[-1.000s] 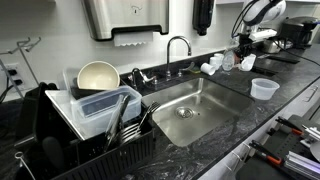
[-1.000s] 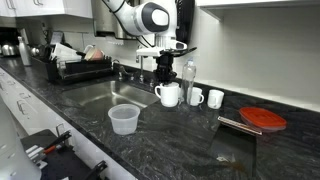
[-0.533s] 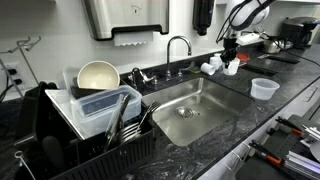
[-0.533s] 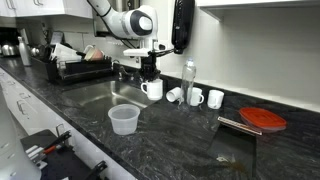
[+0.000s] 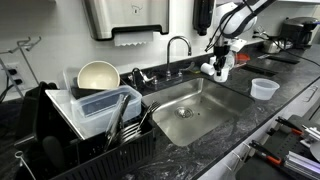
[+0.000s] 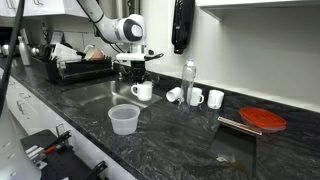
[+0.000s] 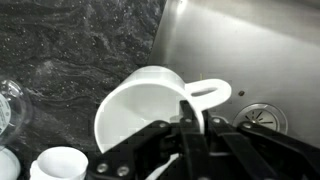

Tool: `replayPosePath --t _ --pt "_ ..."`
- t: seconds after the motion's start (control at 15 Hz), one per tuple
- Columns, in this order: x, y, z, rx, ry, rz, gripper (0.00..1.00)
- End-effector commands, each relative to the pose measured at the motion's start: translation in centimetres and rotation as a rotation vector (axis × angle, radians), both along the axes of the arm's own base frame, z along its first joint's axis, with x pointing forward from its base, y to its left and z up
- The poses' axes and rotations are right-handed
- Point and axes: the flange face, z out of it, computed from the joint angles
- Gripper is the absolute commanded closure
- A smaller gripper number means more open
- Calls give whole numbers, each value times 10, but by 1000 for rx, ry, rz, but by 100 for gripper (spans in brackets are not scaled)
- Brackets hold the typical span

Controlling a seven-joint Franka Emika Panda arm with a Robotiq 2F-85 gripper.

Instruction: Pick a white mug on the right side of the counter and put it in the sink

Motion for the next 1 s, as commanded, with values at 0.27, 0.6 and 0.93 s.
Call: replayPosePath --t 0.27,0.6,0.93 --pt "3 21 -33 37 97 249 98" --pt "-3 20 -40 23 97 208 93" --pt "-2 21 -44 28 103 214 98"
